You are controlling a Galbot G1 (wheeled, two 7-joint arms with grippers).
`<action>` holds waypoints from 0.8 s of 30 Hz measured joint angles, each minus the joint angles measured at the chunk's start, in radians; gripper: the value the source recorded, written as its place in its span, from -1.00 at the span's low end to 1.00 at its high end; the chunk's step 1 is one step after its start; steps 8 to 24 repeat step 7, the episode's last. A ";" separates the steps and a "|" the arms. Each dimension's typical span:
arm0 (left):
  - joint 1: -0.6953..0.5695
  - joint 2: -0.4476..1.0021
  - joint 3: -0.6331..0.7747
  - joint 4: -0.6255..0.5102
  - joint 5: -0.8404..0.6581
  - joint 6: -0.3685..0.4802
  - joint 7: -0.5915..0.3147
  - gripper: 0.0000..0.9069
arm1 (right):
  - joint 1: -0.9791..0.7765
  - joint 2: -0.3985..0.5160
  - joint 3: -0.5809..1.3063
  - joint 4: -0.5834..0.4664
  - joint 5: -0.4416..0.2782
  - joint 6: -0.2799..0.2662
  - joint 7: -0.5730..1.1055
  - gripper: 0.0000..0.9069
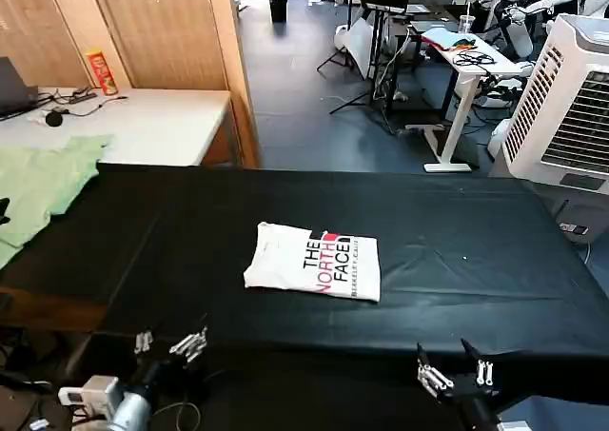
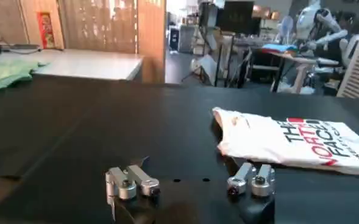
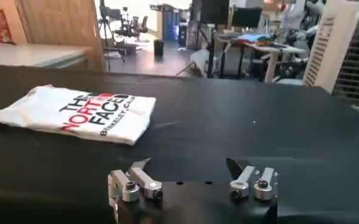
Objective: Fold and organize the clothes.
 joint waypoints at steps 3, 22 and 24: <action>-0.002 0.000 -0.001 -0.002 -0.003 0.010 -0.003 0.94 | -0.005 0.001 -0.001 0.005 -0.001 -0.002 0.000 0.94; -0.002 0.000 -0.001 -0.003 -0.002 0.010 -0.001 0.94 | -0.008 0.002 -0.002 0.009 -0.001 -0.003 -0.001 0.94; -0.002 0.000 -0.001 -0.003 -0.002 0.010 -0.001 0.94 | -0.008 0.002 -0.002 0.009 -0.001 -0.003 -0.001 0.94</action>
